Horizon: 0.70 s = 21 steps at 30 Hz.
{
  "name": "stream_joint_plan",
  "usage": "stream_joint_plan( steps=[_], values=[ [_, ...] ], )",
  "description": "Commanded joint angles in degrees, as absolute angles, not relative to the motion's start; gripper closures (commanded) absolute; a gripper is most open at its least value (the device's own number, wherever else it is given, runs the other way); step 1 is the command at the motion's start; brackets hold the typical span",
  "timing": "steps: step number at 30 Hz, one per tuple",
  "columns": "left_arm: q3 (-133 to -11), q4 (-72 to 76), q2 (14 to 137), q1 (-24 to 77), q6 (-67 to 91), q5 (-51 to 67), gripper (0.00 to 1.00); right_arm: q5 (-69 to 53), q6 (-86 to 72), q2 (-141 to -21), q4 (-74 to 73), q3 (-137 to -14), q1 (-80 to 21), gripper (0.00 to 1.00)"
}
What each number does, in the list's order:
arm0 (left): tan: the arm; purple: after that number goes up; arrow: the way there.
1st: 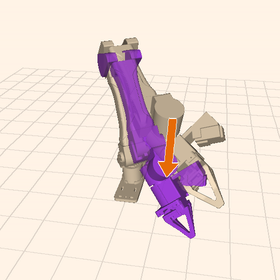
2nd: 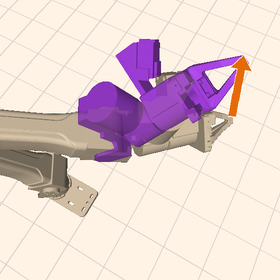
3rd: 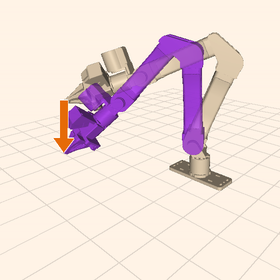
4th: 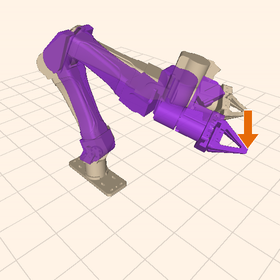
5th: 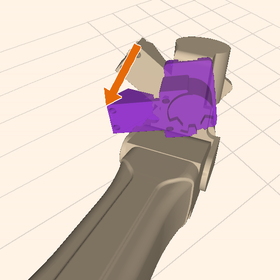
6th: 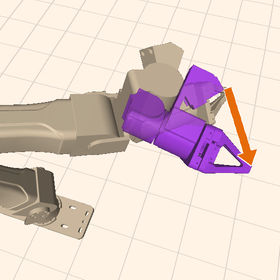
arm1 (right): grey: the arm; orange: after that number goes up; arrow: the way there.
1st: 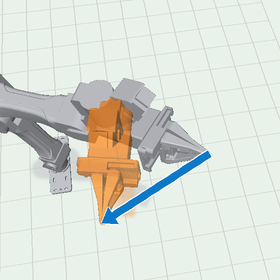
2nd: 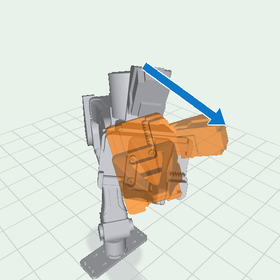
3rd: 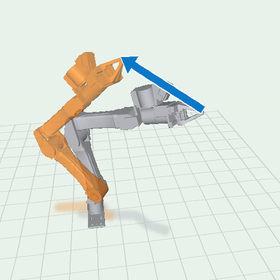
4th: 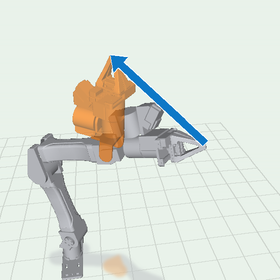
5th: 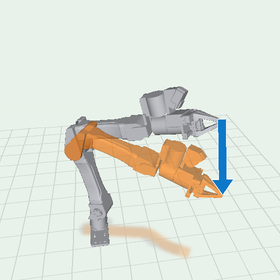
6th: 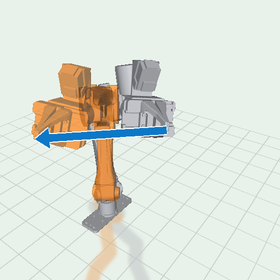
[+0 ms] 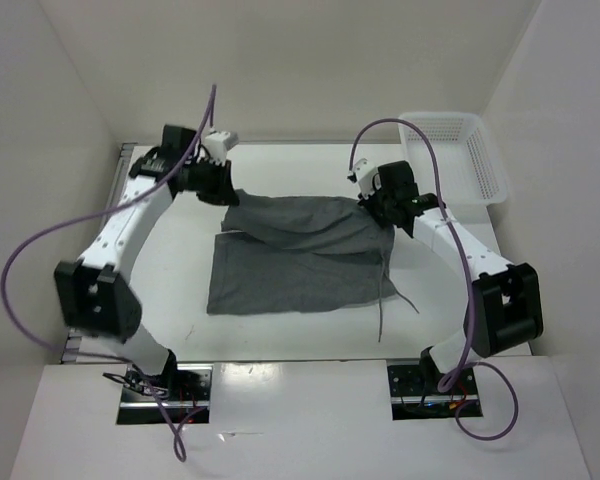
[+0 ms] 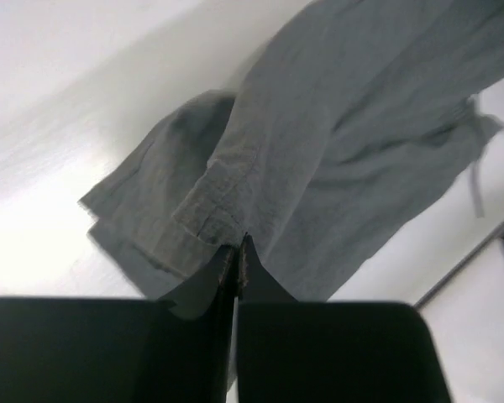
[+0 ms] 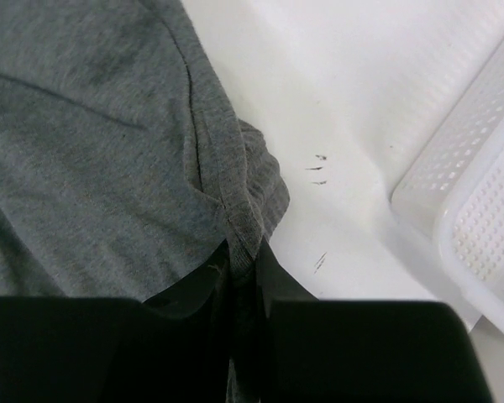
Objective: Fold and stack the shorts
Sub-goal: Fold the shorts
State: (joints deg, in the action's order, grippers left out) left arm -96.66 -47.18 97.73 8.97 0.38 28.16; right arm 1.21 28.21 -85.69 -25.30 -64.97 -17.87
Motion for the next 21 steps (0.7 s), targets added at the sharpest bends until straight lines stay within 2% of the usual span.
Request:
stream_joint_plan(
  steps=[1, 4, 7, 11, 15, 21],
  values=[
    [-77.7, -17.6, 80.5, 8.8, 0.0, 20.0, 1.0, 3.3, 29.7, -82.0, -22.4, -64.8, -19.0, 1.0],
    [-67.4, -12.8, 72.3, 8.2, 0.0, 15.8, 1.0, 4.9, 29.7, -80.0, -21.9, -64.8, -19.6, 1.0],
    [-60.8, -16.1, 64.2, 7.5, 0.0, 21.8, 1.0, 1.1, 32.4, -75.5, -25.1, -62.8, -20.1, 1.0],
    [-48.6, -18.9, 55.2, 7.5, 0.0, 23.9, 1.0, 0.2, 40.2, -66.5, -27.0, -51.5, -26.1, 1.0],
    [-46.8, -23.3, 54.5, 7.5, 0.0, 22.7, 1.0, -1.1, 45.1, -60.4, -28.7, -44.9, -29.3, 1.0],
    [-45.6, -30.5, 49.8, 7.5, 0.0, 21.0, 0.94, -3.0, 55.7, -50.4, -30.1, -36.8, -31.1, 1.0]
  ],
)
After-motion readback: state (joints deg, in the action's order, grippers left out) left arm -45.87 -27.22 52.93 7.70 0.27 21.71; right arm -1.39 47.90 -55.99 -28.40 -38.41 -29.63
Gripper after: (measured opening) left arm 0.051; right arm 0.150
